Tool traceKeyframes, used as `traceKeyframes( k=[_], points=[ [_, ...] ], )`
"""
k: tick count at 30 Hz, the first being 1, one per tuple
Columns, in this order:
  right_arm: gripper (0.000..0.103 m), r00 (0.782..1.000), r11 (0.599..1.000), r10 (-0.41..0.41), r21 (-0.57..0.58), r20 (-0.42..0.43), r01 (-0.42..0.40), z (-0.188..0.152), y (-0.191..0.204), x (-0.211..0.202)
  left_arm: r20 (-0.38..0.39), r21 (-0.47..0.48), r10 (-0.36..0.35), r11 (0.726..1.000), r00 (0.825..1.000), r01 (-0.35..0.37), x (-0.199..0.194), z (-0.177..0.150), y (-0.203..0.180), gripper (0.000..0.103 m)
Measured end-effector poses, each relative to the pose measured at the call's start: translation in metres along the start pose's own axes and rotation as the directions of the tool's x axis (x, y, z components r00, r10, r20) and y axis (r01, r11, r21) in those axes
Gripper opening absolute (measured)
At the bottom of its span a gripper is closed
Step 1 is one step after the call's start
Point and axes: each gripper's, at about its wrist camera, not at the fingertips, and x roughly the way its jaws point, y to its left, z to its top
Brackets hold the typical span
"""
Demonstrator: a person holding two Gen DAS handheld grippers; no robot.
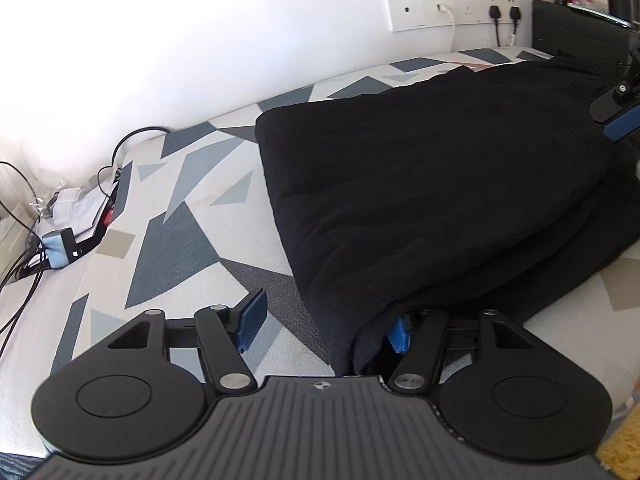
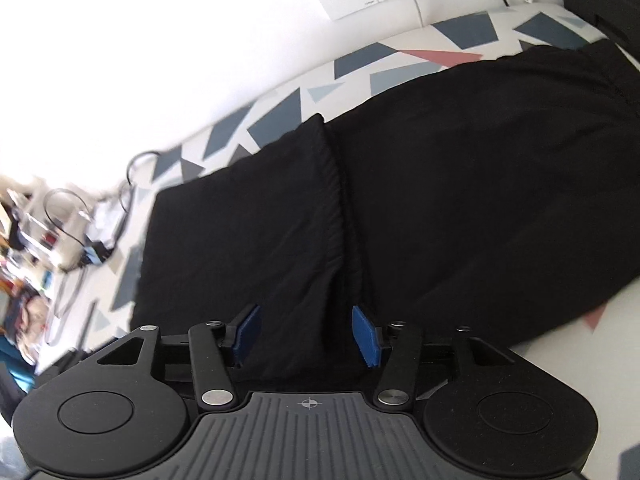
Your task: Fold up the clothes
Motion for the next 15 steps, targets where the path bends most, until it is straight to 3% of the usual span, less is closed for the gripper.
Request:
traceKeyframes(
  k=[6,11,15],
  points=[
    [0.04,0.999,1.0,-0.011,0.025,-0.048,0.012,-0.009,0.0,0.015,-0.009,-0.021,0.008,1.0,1.0,-0.008,0.001,-0.007,0.001,0.064],
    [0.023,0.997,0.999,-0.041,0.007,-0.065,0.042,-0.014,0.004,0.019,-0.019,-0.08,0.018,0.997,1.0,-0.019,0.002,-0.01,0.013,0.07],
    [0.019,0.995,0.998,-0.07,-0.008,-0.071,0.07,-0.018,0.007,0.022,-0.007,-0.087,0.002,0.996,1.0,-0.003,0.003,-0.013,0.018,0.07]
  ],
)
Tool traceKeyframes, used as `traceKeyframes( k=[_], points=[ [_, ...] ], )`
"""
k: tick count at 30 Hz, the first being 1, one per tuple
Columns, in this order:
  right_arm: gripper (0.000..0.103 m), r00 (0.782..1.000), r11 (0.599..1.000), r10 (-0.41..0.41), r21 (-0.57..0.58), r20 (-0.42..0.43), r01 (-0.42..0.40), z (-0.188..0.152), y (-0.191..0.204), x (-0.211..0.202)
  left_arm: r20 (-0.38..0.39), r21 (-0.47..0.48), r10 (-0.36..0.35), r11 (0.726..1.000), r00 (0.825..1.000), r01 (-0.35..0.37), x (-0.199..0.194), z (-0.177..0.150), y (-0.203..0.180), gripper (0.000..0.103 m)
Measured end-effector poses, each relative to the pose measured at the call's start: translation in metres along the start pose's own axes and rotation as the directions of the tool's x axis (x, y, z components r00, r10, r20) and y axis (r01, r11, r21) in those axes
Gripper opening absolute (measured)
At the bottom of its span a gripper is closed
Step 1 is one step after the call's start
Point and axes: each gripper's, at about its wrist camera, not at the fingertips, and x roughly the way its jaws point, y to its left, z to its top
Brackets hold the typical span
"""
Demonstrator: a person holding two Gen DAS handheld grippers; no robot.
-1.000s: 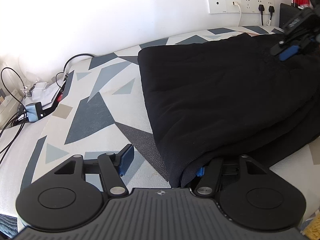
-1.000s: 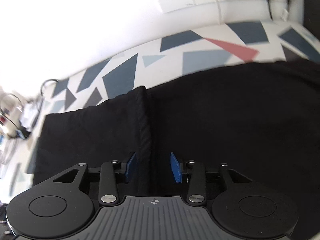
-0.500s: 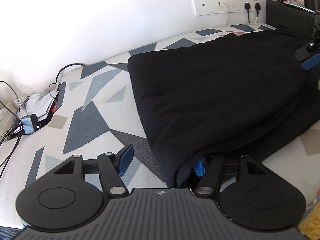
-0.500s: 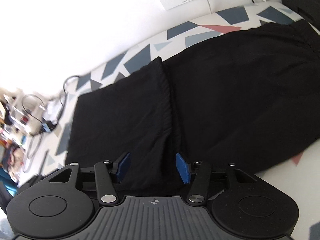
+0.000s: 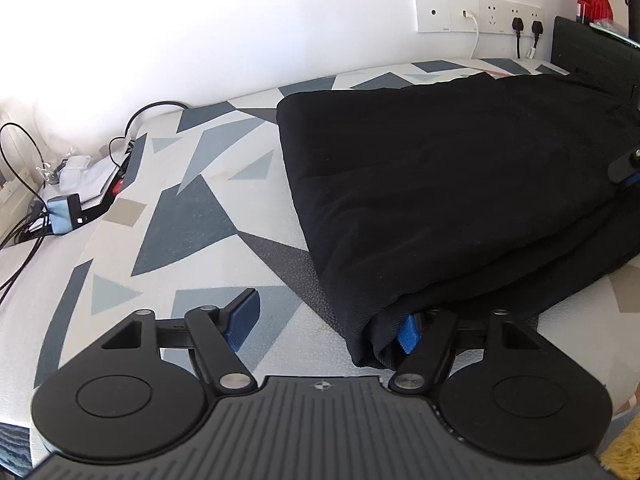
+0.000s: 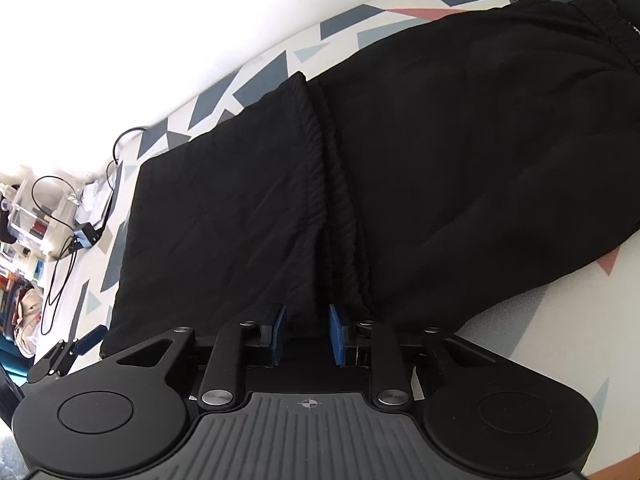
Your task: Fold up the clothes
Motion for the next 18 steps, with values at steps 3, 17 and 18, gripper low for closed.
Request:
traceKeyframes(
  k=[3,17,18],
  points=[
    [0.004,0.997,0.997,-0.055,-0.059,0.056,0.058,-0.003,0.007,-0.007,0.031,0.089,0.021,0.996,0.999,-0.024,0.0,-0.001,-0.001,0.074],
    [0.002,0.997,0.996,-0.065,0.062,0.03,0.063,-0.02,-0.016,-0.011,0.068,0.175,0.081,0.98,0.994,-0.091,0.007,0.001,0.003,0.08],
    [0.003,0.998,0.996,-0.06,0.071,0.032,0.058,-0.019,-0.018,-0.012,0.068,0.187,0.08,0.978,0.994,-0.091,0.006,0.002,0.002,0.08]
  ],
)
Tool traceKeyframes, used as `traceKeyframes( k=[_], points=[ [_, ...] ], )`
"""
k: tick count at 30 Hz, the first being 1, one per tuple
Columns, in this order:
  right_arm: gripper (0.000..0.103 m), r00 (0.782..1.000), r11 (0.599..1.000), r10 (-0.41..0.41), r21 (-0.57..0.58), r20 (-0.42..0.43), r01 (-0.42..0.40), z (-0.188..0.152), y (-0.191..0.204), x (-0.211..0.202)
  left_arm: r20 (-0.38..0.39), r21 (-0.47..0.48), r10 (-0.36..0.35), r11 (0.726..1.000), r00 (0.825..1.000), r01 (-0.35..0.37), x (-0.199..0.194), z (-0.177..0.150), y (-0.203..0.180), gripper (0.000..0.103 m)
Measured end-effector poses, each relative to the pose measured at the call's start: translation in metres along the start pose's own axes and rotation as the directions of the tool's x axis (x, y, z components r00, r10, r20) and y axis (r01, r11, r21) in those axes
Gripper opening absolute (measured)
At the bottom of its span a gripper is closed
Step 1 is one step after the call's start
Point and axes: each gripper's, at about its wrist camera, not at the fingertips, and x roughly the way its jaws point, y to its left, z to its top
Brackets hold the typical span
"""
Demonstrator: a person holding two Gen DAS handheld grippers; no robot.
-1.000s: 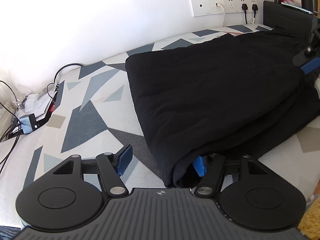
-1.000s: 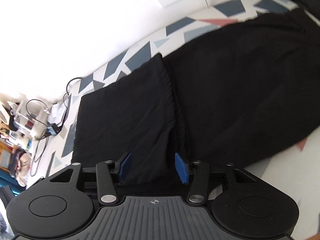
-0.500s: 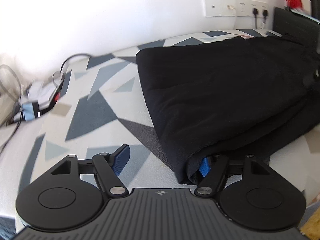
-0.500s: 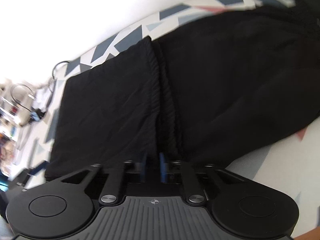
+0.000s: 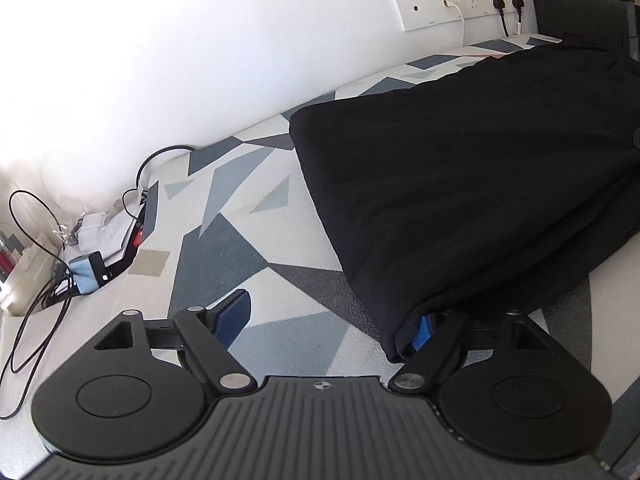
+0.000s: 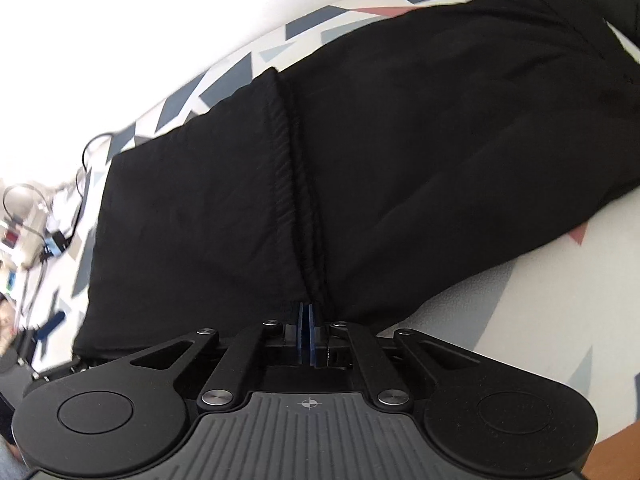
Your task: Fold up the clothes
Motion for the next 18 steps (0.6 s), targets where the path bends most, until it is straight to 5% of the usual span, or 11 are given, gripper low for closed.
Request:
traceKeyframes(
  k=[3,5,14,16,17,18],
  points=[
    [0.011,1.0,1.0,-0.006,-0.021,0.015,0.006,0.001,0.001,-0.003,0.003,0.035,-0.012,0.999,1.0,0.012,-0.006,0.001,-0.001,0.08],
    [0.026,0.999,0.998,-0.025,-0.048,0.044,0.027,0.0,0.007,-0.007,0.012,0.05,-0.043,0.998,0.999,0.043,-0.013,-0.002,-0.001,0.08],
    [0.04,0.996,0.992,-0.062,-0.106,0.061,0.068,0.008,0.013,0.003,-0.031,-0.067,-0.138,0.989,0.99,0.135,-0.013,-0.014,0.016,0.08],
    [0.035,0.998,0.993,-0.06,-0.099,0.034,0.063,0.01,0.013,0.009,-0.021,-0.076,-0.146,0.987,0.989,0.144,-0.015,-0.011,0.019,0.062],
    [0.015,0.998,0.994,-0.052,-0.098,0.024,0.054,0.01,0.013,0.011,-0.016,-0.081,-0.15,0.986,0.989,0.148,-0.015,-0.009,0.021,0.055],
    [0.011,0.999,0.994,-0.044,-0.097,0.014,0.045,0.01,0.013,0.012,-0.011,-0.086,-0.154,0.985,0.988,0.153,-0.016,-0.008,0.022,0.041]
  ],
)
